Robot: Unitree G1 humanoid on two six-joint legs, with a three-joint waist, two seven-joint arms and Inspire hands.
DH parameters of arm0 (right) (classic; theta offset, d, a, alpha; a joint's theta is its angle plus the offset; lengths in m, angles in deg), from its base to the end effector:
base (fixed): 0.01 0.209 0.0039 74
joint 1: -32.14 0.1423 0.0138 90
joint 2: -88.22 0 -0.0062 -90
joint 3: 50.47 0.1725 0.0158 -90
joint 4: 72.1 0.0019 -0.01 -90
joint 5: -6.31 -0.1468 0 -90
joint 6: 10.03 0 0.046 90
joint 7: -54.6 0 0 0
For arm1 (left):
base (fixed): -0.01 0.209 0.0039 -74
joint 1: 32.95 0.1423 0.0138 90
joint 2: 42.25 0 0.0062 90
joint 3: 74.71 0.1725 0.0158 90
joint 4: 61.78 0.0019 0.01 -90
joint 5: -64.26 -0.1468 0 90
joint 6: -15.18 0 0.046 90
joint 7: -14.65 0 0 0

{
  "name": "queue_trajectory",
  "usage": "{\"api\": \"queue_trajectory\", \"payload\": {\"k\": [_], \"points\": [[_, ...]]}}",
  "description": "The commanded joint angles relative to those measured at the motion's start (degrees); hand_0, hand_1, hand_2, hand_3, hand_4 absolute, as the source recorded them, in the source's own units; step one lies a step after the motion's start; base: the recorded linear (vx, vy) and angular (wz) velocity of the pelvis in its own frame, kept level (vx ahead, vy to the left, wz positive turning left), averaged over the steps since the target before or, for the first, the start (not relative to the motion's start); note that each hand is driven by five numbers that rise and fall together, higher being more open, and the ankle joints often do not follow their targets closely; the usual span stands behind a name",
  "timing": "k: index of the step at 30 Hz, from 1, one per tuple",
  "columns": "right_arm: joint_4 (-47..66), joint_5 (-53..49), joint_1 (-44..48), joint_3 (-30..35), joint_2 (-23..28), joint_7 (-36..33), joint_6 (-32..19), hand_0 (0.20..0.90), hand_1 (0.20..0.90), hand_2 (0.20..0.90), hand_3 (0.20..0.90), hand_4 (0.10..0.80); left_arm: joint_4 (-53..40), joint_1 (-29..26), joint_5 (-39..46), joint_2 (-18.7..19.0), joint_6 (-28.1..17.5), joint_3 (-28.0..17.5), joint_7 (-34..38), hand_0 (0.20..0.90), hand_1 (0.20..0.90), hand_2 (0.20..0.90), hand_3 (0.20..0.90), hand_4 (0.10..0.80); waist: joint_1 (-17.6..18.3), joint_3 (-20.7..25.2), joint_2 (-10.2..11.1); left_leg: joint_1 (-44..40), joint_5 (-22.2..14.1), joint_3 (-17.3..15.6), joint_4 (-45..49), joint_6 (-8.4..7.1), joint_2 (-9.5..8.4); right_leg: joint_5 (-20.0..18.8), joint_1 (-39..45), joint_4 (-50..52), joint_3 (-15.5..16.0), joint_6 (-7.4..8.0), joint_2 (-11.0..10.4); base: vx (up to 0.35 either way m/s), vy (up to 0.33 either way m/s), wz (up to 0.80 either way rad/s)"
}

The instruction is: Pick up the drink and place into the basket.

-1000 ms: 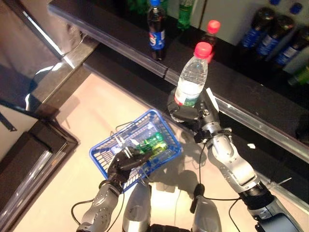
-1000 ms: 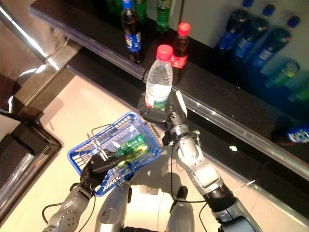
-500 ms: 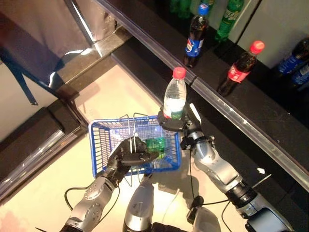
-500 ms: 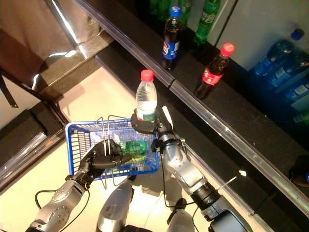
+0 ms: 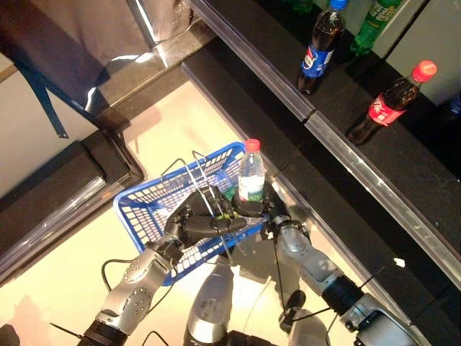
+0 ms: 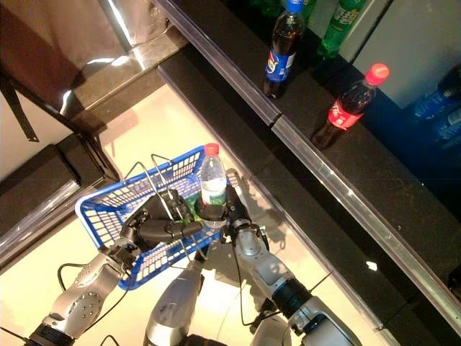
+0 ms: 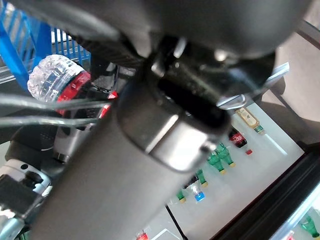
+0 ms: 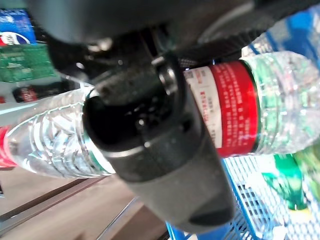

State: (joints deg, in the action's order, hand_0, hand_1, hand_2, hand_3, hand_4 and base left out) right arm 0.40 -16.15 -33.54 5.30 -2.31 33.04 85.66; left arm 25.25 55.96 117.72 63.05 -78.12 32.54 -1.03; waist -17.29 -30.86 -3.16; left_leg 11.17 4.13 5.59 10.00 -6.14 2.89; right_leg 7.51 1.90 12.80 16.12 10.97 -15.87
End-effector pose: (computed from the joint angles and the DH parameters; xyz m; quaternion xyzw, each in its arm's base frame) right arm 0.2568 -0.0813 0.0581 -0.0754 0.0708 0.0941 0.9902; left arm 0.2081 0.1840 0.0657 -0.2005 0.0187 -0.2581 0.9449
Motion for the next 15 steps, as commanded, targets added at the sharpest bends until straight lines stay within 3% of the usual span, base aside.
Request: {"api": "queue_trajectory", "payload": {"k": [1, 7, 15], "points": [[3.2, 2.6, 7.2, 0.0, -5.1, -0.7, -7.8, 0.300, 0.300, 0.300, 0.200, 0.100, -24.8, -8.9, 3.9, -2.8, -12.0, -5.9, -13.6, 0.300, 0.300, 0.300, 0.200, 0.100, 0.9, 6.7, -0.3, 2.4, -2.3, 3.1, 6.3, 1.43, -1.11, -3.1, 0.9, 1.0, 0.1, -5.90, -0.1, 0.011, -0.017, 0.12], [-7.5, -1.2, 7.5, 1.6, -5.9, -1.6, -9.4, 0.300, 0.300, 0.300, 0.200, 0.100, -24.4, -8.6, 5.4, -3.2, -11.0, -7.5, -16.5, 0.300, 0.300, 0.300, 0.200, 0.100, -0.5, 6.3, -0.6, 2.9, -2.4, 4.0, 6.3, 1.34, -1.59, -3.3, 0.7, 1.1, 1.1, -5.75, -0.6, 0.007, -0.021, 0.07], [-15.9, -6.3, 7.8, 1.4, -6.7, -0.2, -7.9, 0.300, 0.300, 0.300, 0.200, 0.100, -24.8, -10.1, 5.7, -4.0, -9.1, -7.3, -17.4, 0.300, 0.300, 0.300, 0.200, 0.100, -1.3, 5.4, -0.8, 3.4, -2.2, 4.7, 6.2, 1.38, -1.97, -3.6, 0.0, 1.4, 1.8, -5.78, -0.7, 0.003, -0.015, 0.06]]}}
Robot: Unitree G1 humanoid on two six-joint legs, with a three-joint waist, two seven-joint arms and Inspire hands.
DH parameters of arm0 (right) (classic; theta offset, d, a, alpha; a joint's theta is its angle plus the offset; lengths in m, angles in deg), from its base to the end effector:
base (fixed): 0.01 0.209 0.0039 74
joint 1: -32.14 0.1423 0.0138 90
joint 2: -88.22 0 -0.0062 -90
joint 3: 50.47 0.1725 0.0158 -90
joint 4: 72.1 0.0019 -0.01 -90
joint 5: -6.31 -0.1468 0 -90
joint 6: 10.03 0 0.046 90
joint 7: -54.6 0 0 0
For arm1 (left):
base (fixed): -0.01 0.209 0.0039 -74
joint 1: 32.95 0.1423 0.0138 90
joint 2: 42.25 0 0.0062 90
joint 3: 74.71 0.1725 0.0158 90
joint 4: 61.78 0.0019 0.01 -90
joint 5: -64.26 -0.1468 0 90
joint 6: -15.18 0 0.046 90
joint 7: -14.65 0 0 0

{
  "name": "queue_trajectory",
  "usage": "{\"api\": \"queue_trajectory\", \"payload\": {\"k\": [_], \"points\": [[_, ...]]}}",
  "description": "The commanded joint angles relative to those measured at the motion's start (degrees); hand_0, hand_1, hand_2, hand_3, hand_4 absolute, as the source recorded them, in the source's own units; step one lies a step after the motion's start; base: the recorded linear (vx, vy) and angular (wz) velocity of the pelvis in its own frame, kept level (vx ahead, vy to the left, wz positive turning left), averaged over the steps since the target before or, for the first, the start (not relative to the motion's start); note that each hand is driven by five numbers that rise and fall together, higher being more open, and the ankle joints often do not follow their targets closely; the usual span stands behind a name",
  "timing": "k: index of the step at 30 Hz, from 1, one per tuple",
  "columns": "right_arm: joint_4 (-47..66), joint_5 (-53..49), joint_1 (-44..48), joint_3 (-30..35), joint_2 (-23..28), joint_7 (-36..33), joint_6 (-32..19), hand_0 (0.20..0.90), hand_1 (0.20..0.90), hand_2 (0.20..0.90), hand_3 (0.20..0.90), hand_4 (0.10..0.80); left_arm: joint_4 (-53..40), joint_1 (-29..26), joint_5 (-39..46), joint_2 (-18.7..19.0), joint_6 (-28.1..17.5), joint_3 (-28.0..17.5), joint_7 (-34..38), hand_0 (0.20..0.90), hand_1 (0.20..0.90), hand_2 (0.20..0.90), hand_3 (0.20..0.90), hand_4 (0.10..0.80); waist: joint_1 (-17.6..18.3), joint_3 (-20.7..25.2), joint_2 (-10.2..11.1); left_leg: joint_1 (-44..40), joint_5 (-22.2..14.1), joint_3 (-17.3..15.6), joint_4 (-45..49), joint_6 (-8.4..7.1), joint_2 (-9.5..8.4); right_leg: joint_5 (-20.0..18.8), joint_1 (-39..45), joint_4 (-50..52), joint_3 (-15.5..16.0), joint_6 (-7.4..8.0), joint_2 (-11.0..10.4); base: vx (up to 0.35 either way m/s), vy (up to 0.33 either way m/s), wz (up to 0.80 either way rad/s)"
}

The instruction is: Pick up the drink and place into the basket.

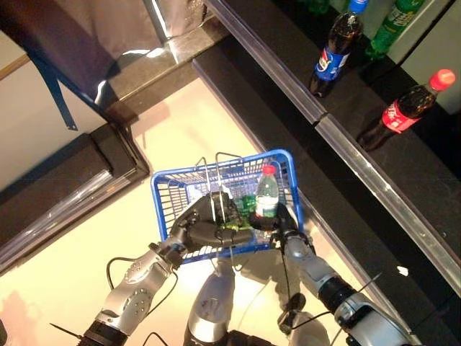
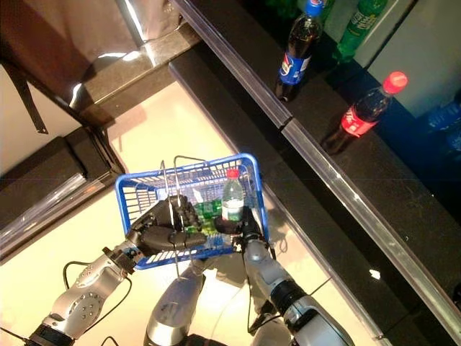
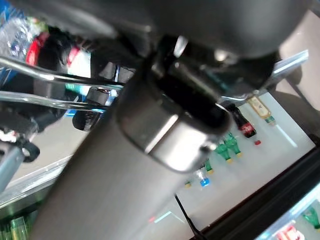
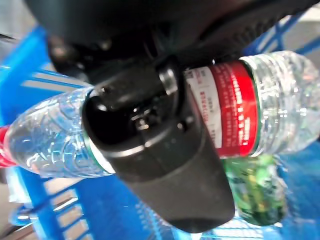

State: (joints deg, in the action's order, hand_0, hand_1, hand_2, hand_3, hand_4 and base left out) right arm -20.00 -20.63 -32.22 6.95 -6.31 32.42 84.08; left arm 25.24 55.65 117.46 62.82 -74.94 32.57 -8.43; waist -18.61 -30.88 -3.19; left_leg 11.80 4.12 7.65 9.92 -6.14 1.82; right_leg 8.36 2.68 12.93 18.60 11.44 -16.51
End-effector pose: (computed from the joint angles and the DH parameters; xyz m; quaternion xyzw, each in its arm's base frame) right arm 0.2587 -0.0980 0.0093 -0.0718 0.2039 0.0186 0.9762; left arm 0.2086 0.1820 0.0642 -0.2020 0.0302 -0.3253 0.9233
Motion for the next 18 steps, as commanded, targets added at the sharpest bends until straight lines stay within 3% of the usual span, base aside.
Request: {"api": "queue_trajectory", "payload": {"k": [1, 11, 18], "points": [[3.8, -2.0, 6.4, -0.4, -2.8, 0.7, -6.0, 0.300, 0.300, 0.300, 0.200, 0.100, -24.8, -9.9, 6.0, -3.7, -12.3, -7.2, -10.2, 0.300, 0.300, 0.300, 0.200, 0.100, 0.0, 5.3, -0.9, 2.8, -2.2, 2.8, 6.2, 1.41, -0.92, -4.5, -0.9, 1.4, -0.7, -6.24, -0.1, -0.002, -0.016, 0.07], [-4.8, -3.3, 9.2, -1.9, -5.3, 5.4, -5.3, 0.300, 0.300, 0.300, 0.200, 0.100, -26.9, -14.8, 4.6, -3.7, -5.7, -3.3, -19.2, 0.300, 0.300, 0.300, 0.200, 0.100, 0.1, 3.8, -2.0, 3.2, -1.8, 3.2, 5.9, 1.84, -1.36, -4.9, -3.1, 2.9, -1.0, -6.33, -0.5, -0.004, 0.000, 0.02], [-6.9, -3.1, 11.4, -3.6, -6.2, 6.3, -4.3, 0.300, 0.300, 0.300, 0.200, 0.100, -26.5, -18.8, 2.2, -3.2, -5.4, -0.7, -18.0, 0.300, 0.300, 0.300, 0.200, 0.100, 0.9, 3.3, -2.4, 3.3, -1.7, 2.6, 5.8, 2.19, -1.37, -5.2, -4.6, 3.7, -1.9, -6.18, -0.8, 0.001, 0.011, 0.00]]}}
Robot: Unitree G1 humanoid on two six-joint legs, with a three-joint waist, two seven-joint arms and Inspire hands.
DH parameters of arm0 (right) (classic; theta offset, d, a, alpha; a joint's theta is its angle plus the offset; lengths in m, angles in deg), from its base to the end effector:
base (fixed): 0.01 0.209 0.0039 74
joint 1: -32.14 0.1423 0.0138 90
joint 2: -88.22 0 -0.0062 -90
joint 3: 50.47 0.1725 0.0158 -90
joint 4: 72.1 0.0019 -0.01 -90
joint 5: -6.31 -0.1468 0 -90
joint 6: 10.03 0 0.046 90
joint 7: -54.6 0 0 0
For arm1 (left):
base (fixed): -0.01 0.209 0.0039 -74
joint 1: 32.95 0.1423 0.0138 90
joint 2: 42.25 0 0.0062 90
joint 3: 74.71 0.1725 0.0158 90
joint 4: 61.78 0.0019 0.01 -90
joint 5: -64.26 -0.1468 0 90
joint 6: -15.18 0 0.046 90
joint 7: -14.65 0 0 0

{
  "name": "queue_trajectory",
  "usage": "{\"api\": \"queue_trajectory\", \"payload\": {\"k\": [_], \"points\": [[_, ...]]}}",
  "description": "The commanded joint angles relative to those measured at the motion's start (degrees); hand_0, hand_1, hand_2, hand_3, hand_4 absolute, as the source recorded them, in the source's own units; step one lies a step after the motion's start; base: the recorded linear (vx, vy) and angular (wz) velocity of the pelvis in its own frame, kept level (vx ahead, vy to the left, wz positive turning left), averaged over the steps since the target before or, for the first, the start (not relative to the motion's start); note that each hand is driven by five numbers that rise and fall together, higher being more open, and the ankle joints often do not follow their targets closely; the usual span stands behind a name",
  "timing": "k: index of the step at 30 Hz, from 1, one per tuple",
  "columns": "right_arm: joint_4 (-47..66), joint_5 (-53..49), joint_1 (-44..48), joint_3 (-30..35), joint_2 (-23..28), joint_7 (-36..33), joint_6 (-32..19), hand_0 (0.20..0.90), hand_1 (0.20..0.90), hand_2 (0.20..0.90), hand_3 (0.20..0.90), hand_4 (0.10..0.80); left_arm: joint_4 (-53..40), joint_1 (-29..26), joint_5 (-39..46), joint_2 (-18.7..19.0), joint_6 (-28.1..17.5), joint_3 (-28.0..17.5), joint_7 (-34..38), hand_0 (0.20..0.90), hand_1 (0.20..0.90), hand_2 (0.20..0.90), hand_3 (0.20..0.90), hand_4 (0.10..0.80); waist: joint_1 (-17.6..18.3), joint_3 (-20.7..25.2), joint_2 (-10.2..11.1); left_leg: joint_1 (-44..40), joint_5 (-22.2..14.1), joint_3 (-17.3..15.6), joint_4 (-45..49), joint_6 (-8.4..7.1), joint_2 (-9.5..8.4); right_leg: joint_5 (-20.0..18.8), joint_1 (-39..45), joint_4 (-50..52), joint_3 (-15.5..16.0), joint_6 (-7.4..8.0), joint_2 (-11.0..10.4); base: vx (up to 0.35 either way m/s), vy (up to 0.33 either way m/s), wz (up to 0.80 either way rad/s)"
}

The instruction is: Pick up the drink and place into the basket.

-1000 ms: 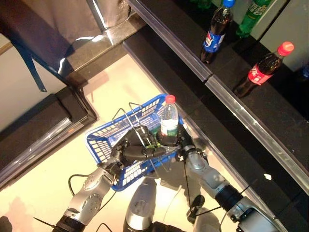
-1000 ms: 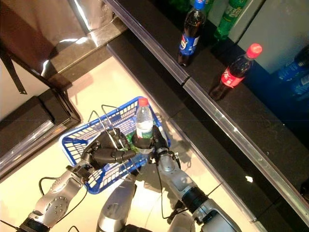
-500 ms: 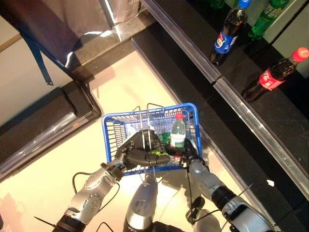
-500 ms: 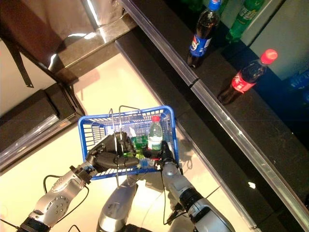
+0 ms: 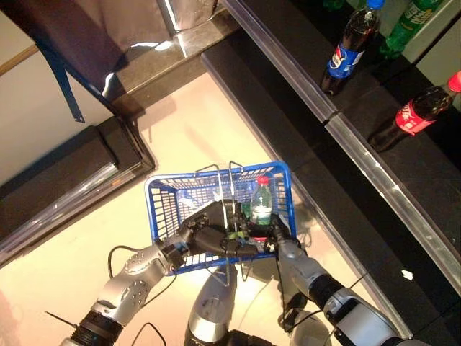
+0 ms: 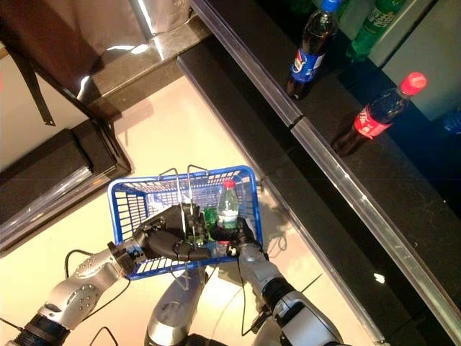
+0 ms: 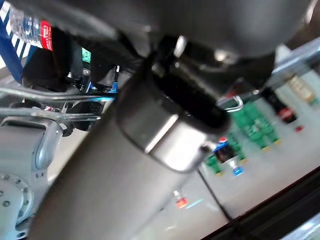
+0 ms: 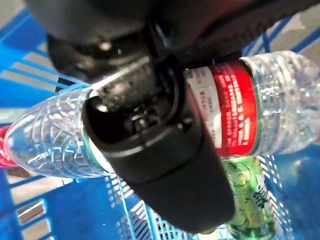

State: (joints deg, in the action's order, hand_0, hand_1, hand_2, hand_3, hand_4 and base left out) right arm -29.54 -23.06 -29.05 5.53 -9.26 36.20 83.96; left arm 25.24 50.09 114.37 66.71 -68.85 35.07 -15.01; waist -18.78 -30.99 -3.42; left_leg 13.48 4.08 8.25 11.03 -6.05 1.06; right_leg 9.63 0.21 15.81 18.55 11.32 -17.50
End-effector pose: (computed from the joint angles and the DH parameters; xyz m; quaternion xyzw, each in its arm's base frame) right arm 0.2600 -0.0930 -0.0037 -0.0684 0.2539 0.0406 0.9640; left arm 0.2227 0.1800 0.0774 -0.1351 0.0606 -0.4174 0.8966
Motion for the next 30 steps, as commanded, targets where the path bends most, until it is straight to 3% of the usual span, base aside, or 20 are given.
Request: {"api": "queue_trajectory", "payload": {"k": [1, 12, 14, 19, 25, 26, 27, 28, 29, 30], "points": [[2.4, -2.2, 8.9, -2.1, -3.6, 2.7, -3.9, 0.300, 0.300, 0.300, 0.200, 0.100, -26.4, -13.8, 4.7, -7.2, -11.5, -3.2, -10.7, 0.300, 0.300, 0.300, 0.200, 0.100, 1.1, 3.3, -2.2, 1.7, -1.7, 1.9, 4.8, 2.18, -0.65, -6.5, -2.5, 1.1, -2.0, -6.06, 0.1, 0.000, 0.000, 0.00], [-5.7, -16.7, 12.7, 1.3, -5.5, 11.3, -2.7, 0.300, 0.300, 0.300, 0.200, 0.100, -25.7, -15.5, 5.9, -7.7, -10.0, -4.6, -9.4, 0.300, 0.300, 0.300, 0.200, 0.100, 0.0, 2.7, -2.6, 2.3, -1.8, 2.2, 5.3, 2.51, -1.17, -6.4, -3.7, 2.4, -1.6, -6.06, -0.3, 0.000, 0.000, 0.00], [-8.4, -29.0, 12.7, 3.9, -6.1, 18.3, -2.0, 0.300, 0.300, 0.300, 0.200, 0.100, -25.4, -14.9, 6.3, -7.5, -9.9, -5.1, -10.5, 0.300, 0.300, 0.300, 0.200, 0.100, -0.4, 2.5, -2.8, 2.4, -1.8, 2.4, 5.4, 2.65, -1.35, -6.4, -3.9, 2.9, -1.2, -6.10, -0.4, 0.033, -0.012, 0.03], [-11.7, -40.1, 12.2, 8.8, -6.2, 24.2, -1.0, 0.300, 0.300, 0.300, 0.200, 0.100, -25.2, -13.8, 9.1, -5.9, -10.7, -6.3, -11.8, 0.300, 0.300, 0.300, 0.200, 0.100, -0.7, 2.3, -3.4, 2.6, -2.0, 2.4, 5.5, 2.95, -1.65, -6.4, -4.5, 3.7, -0.8, -6.08, -0.8, 0.006, 0.000, 0.00], [-13.4, -49.0, 13.0, 13.3, -5.2, 23.6, 0.7, 0.300, 0.300, 0.300, 0.200, 0.100, -25.3, -12.3, 10.3, -5.4, -11.0, -7.5, -13.0, 0.300, 0.300, 0.300, 0.200, 0.100, -0.7, 2.0, -3.9, 3.0, -2.2, 2.2, 6.0, 3.16, -1.89, -6.4, -5.5, 4.7, -0.9, -6.16, -1.3, 0.006, 0.015, 0.02], [-14.3, -50.9, 13.5, 14.8, -4.9, 23.7, 1.1, 0.552, 0.552, 0.552, 0.494, 0.394, -25.4, -12.0, 10.6, -5.4, -11.0, -7.8, -13.2, 0.300, 0.300, 0.300, 0.200, 0.100, -0.6, 1.9, -4.2, 3.1, -2.2, 2.0, 5.9, 3.26, -1.93, -6.5, -5.8, 4.9, -1.0, -6.26, -1.3, 0.006, 0.030, 0.04], [-14.4, -51.5, 13.7, 15.2, -4.8, 23.4, 1.0, 0.596, 0.596, 0.596, 0.546, 0.446, -25.5, -12.0, 10.6, -5.4, -11.0, -7.9, -13.0, 0.300, 0.300, 0.300, 0.200, 0.100, -0.6, 1.8, -4.2, 3.1, -2.2, 2.0, 5.9, 3.32, -1.97, -6.4, -6.0, 5.1, -1.1, -6.27, -1.3, 0.008, 0.034, 0.04], [-14.3, -51.7, 13.8, 15.6, -4.7, 23.3, 1.0, 0.844, 0.844, 0.844, 0.834, 0.734, -25.7, -11.9, 10.6, -5.4, -11.0, -7.9, -12.9, 0.300, 0.300, 0.300, 0.200, 0.100, -0.5, 1.8, -4.3, 3.1, -2.3, 1.9, 5.9, 3.36, -2.01, -6.4, -6.1, 5.1, -1.1, -6.28, -1.3, 0.005, 0.022, 0.03], [-14.0, -53.3, 14.1, 16.0, -4.6, 22.7, 1.0, 0.900, 0.900, 0.900, 0.900, 0.800, -25.9, -11.8, 10.9, -5.3, -11.0, -7.9, -12.9, 0.300, 0.300, 0.300, 0.200, 0.100, -0.5, 1.6, -4.4, 3.2, -2.3, 1.9, 6.0, 3.47, -2.13, -6.5, -6.4, 5.4, -1.2, -6.33, -1.3, 0.000, 0.000, 0.00], [-14.1, -53.8, 14.2, 16.1, -4.6, 22.6, 0.9, 0.900, 0.900, 0.900, 0.900, 0.800, -26.0, -11.8, 10.9, -5.2, -11.1, -7.9, -12.8, 0.300, 0.300, 0.300, 0.200, 0.100, -0.5, 1.6, -4.4, 3.2, -2.3, 1.8, 6.0, 3.50, -2.14, -6.5, -6.5, 5.4, -1.2, -6.33, -1.3, 0.003, 0.025, 0.03]]}}
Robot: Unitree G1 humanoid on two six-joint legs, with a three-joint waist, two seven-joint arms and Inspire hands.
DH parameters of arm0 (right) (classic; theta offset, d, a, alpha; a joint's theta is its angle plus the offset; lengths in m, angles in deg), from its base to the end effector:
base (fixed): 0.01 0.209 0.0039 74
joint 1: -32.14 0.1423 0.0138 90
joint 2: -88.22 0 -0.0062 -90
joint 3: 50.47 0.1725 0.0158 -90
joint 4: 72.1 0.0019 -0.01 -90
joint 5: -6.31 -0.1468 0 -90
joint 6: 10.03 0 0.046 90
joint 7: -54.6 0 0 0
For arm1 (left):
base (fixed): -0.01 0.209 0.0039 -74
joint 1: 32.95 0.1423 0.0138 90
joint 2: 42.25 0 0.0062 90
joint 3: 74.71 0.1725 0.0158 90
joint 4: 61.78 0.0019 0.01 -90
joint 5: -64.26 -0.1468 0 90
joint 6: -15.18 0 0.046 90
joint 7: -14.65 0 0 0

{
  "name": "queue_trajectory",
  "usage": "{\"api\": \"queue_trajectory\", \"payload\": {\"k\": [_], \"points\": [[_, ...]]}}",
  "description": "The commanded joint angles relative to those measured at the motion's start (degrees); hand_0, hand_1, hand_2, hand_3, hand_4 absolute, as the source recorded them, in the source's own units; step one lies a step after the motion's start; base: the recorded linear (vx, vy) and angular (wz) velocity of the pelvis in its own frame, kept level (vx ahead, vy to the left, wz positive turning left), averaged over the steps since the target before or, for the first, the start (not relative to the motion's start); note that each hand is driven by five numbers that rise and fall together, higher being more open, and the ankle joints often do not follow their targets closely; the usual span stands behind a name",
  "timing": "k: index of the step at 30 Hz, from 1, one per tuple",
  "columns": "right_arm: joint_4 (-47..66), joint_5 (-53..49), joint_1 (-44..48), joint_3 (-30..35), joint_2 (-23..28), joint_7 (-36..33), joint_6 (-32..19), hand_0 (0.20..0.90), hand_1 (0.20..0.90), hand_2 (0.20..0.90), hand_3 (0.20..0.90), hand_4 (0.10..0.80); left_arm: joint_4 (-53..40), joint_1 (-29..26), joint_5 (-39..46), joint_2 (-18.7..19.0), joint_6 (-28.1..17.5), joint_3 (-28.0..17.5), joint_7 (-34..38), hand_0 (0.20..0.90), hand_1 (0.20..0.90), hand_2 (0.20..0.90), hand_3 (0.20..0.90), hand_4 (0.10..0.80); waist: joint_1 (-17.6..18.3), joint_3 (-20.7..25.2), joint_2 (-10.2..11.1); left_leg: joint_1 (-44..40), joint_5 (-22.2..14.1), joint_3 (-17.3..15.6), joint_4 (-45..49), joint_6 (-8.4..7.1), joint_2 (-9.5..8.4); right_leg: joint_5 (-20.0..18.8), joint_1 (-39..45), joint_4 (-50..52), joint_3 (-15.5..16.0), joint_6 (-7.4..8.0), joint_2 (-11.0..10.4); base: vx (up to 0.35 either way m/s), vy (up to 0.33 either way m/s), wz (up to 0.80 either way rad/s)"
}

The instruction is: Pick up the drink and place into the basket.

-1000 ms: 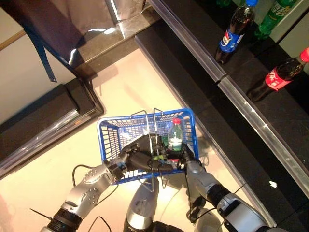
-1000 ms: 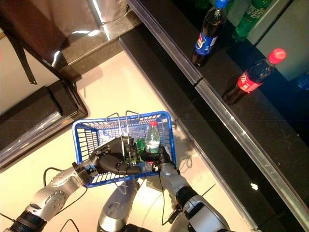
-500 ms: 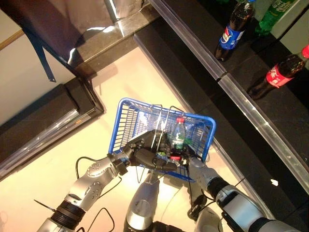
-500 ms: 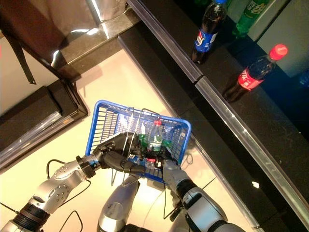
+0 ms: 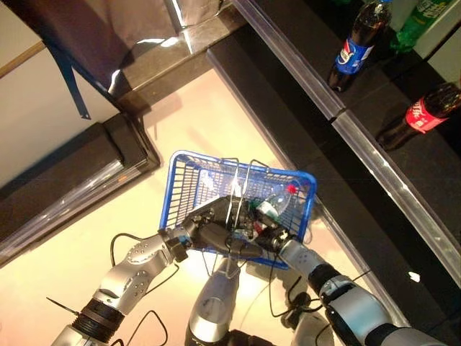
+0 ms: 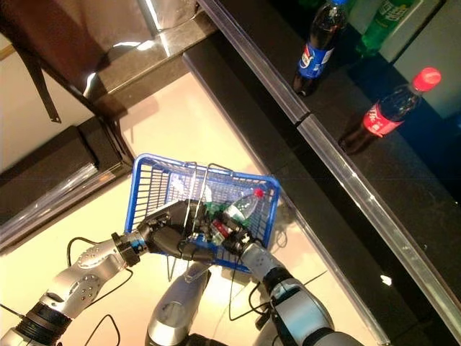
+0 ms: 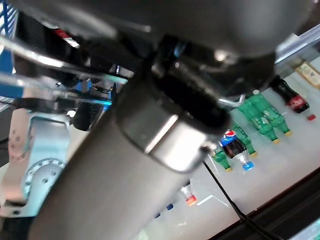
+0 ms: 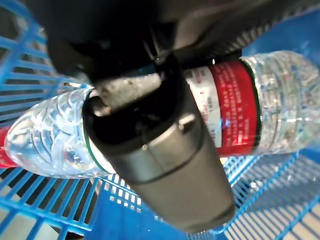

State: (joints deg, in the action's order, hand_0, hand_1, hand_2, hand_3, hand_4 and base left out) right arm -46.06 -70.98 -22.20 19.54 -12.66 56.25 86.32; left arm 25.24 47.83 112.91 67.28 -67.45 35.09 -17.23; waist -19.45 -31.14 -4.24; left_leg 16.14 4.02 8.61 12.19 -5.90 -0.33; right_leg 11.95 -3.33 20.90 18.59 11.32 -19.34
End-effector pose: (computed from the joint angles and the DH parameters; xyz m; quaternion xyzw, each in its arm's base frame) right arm 0.2776 -0.1127 -0.0059 0.4310 0.3275 -0.0014 0.8408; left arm 0.2293 0.1793 0.0852 -0.1118 0.0573 -0.4422 0.8881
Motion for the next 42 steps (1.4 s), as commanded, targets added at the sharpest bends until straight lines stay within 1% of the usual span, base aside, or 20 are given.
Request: {"api": "queue_trajectory", "payload": {"k": [1, 4, 7, 11, 16, 18, 22, 24, 25, 28, 29, 33, 35, 37, 39, 42], "points": [[2.9, -6.9, 7.9, 2.3, -1.0, 2.2, -2.0, 0.900, 0.900, 0.900, 0.900, 0.800, -26.1, -9.4, 12.4, -5.5, -12.9, -7.5, -10.4, 0.300, 0.300, 0.300, 0.200, 0.100, 0.2, 1.6, -3.7, 0.6, -2.3, 1.5, 4.9, 3.40, -0.82, -8.9, -3.3, 0.6, -1.3, -6.37, 0.4, 0.000, 0.015, 0.03], [3.4, -7.9, 8.6, 2.7, -0.7, 2.3, -1.9, 0.900, 0.900, 0.900, 0.900, 0.800, -26.1, -9.1, 12.7, -5.2, -13.1, -7.5, -10.7, 0.300, 0.300, 0.300, 0.200, 0.100, 0.2, 1.6, -3.9, 0.6, -2.2, 1.4, 4.9, 3.46, -0.90, -9.1, -3.5, 0.7, -1.3, -6.42, 0.3, 0.000, 0.000, 0.00], [3.8, -6.7, 9.5, 2.2, -0.3, 2.9, -1.7, 0.900, 0.900, 0.900, 0.900, 0.800, -26.1, -9.0, 12.7, -5.2, -13.3, -7.4, -10.6, 0.300, 0.300, 0.300, 0.200, 0.100, 0.1, 1.6, -4.0, 0.6, -2.3, 1.3, 4.8, 3.57, -1.11, -9.1, -3.6, 0.7, -1.3, -6.38, 0.1, 0.000, 0.000, 0.00], [5.4, -4.6, 9.8, 0.0, 0.0, 4.7, -2.1, 0.900, 0.900, 0.900, 0.900, 0.800, -26.2, -9.0, 13.3, -4.9, -13.5, -7.1, -10.2, 0.300, 0.300, 0.300, 0.200, 0.100, 0.0, 1.6, -3.8, 0.6, -2.5, 1.0, 4.9, 3.69, -1.29, -9.0, -4.1, 1.2, -1.4, -6.24, -0.2, -0.004, 0.008, 0.00], [7.2, -3.5, 8.9, -1.6, 0.8, 6.7, -1.8, 0.900, 0.900, 0.900, 0.900, 0.800, -25.7, -8.9, 13.3, -4.9, -14.1, -6.9, -9.9, 0.300, 0.300, 0.300, 0.200, 0.100, 0.2, 1.8, -3.5, 0.7, -1.7, 0.6, 4.1, 3.80, -1.12, -9.7, -4.2, 0.5, -1.2, -6.02, -0.1, 0.000, 0.000, 0.00], [7.8, -3.7, 8.4, -1.7, 0.9, 7.3, -2.0, 0.900, 0.900, 0.900, 0.900, 0.800, -25.7, -8.6, 13.3, -4.9, -14.0, -7.0, -9.9, 0.300, 0.300, 0.300, 0.200, 0.100, 0.2, 1.6, -3.3, 0.6, -2.1, 0.4, 4.4, 3.83, -1.11, -9.3, -4.2, 0.9, -1.2, -6.01, -0.1, 0.000, 0.000, 0.00], [11.4, -4.0, 6.7, -2.1, 1.4, 8.0, -2.9, 0.900, 0.900, 0.900, 0.900, 0.800, -25.3, -7.8, 13.5, -4.8, -14.5, -7.4, -9.7, 0.300, 0.300, 0.300, 0.200, 0.100, 0.6, 1.7, -3.0, 0.8, -1.5, 0.1, 3.9, 3.81, -0.67, -9.8, -4.5, 0.6, -1.1, -5.99, 0.2, -0.027, 0.008, 0.00], [13.0, -3.5, 5.7, -2.6, 1.6, 8.4, -3.5, 0.900, 0.900, 0.900, 0.900, 0.800, -24.9, -7.3, 13.4, -4.8, -14.8, -7.6, -9.6, 0.300, 0.300, 0.300, 0.200, 0.100, 0.8, 1.6, -2.8, 0.6, -1.8, -0.1, 4.1, 3.75, -0.53, -9.4, -4.5, 0.9, -1.2, -5.96, 0.2, 0.000, 0.000, 0.00], [17.2, -2.6, 3.6, -3.8, 1.7, 8.1, -4.5, 0.900, 0.900, 0.900, 0.900, 0.800, -24.4, -6.2, 11.3, -5.3, -15.6, -7.6, -8.9, 0.300, 0.300, 0.300, 0.200, 0.100, 1.3, 1.7, -2.4, 0.4, -1.8, -0.4, 4.0, 3.71, -0.29, -9.4, -4.6, 0.9, -1.4, -5.97, 0.4, 0.000, 0.000, 0.00], [21.6, -1.1, 1.5, -5.3, 2.2, 7.8, -5.4, 0.900, 0.900, 0.900, 0.900, 0.800, -23.8, -5.5, 10.0, -5.2, -16.5, -7.6, -8.1, 0.300, 0.300, 0.300, 0.200, 0.100, 1.8, 1.8, -2.1, 0.3, -1.6, -0.6, 3.7, 3.61, -0.04, -9.5, -4.7, 0.7, -1.5, -5.95, 0.6, -0.006, 0.010, 0.00], [27.5, 0.1, -1.4, -7.0, 2.7, 6.9, -6.5, 0.900, 0.900, 0.900, 0.900, 0.800, -22.9, -4.5, 9.8, -5.5, -16.8, -7.7, -6.9, 0.300, 0.300, 0.300, 0.200, 0.100, 2.5, 1.8, -1.7, 0.2, -1.5, -0.9, 3.5, 3.58, 0.26, -9.5, -4.8, 0.6, -1.8, -5.91, 0.8, 0.000, 0.000, 0.00], [37.9, 3.1, -8.7, -8.6, 3.7, 6.8, -8.2, 0.900, 0.900, 0.900, 0.900, 0.800, -20.3, -1.7, 8.5, -5.9, -19.0, -8.1, -4.6, 0.300, 0.300, 0.300, 0.200, 0.100, 4.0, 2.3, -0.5, -0.4, -1.2, -1.7, 2.6, 3.60, 1.17, -9.9, -4.8, -0.3, -2.4, -5.72, 1.5, -0.031, 0.000, -0.05], [42.4, 5.0, -13.2, -8.2, 4.9, 8.1, -7.9, 0.900, 0.900, 0.900, 0.900, 0.800, -18.6, 0.6, 8.7, -6.1, -20.4, -8.9, -3.5, 0.300, 0.300, 0.300, 0.200, 0.100, 5.2, 3.1, 0.2, -0.8, -0.7, -2.4, 1.8, 3.66, 2.02, -10.2, -4.9, -1.2, -3.0, -5.61, 2.2, -0.030, 0.002, -0.21], [43.8, 5.4, -14.8, -8.0, 5.4, 8.8, -7.4, 0.900, 0.900, 0.900, 0.900, 0.800, -18.3, 1.4, 8.8, -6.1, -20.9, -9.1, -3.0, 0.300, 0.300, 0.300, 0.200, 0.100, 5.6, 3.3, 0.4, -1.0, -0.7, -2.7, 1.6, 3.61, 2.35, -10.2, -4.9, -1.4, -3.2, -5.57, 2.5, -0.021, 0.012, -0.26], [49.7, 6.7, -20.4, -6.6, 7.3, 10.8, -5.7, 0.900, 0.900, 0.900, 0.900, 0.800, -16.7, 4.4, 9.3, -6.8, -22.4, -10.0, -1.3, 0.300, 0.300, 0.300, 0.200, 0.100, 7.4, 4.1, 1.1, -2.3, -0.4, -3.7, 0.6, 3.47, 3.45, -10.2, -4.3, -2.4, -4.0, -5.55, 3.0, -0.023, 0.024, -0.18], [54.0, 8.5, -24.7, -5.7, 9.5, 12.5, -4.7, 0.900, 0.900, 0.900, 0.900, 0.800, -14.9, 6.8, 9.1, -7.1, -23.8, -10.6, 0.9, 0.300, 0.300, 0.300, 0.200, 0.100, 8.8, 5.5, 1.8, -3.7, -0.1, -4.6, -0.7, 3.19, 4.36, -10.5, -3.5, -3.9, -4.9, -5.50, 3.6, -0.002, 0.008, -0.27]]}}
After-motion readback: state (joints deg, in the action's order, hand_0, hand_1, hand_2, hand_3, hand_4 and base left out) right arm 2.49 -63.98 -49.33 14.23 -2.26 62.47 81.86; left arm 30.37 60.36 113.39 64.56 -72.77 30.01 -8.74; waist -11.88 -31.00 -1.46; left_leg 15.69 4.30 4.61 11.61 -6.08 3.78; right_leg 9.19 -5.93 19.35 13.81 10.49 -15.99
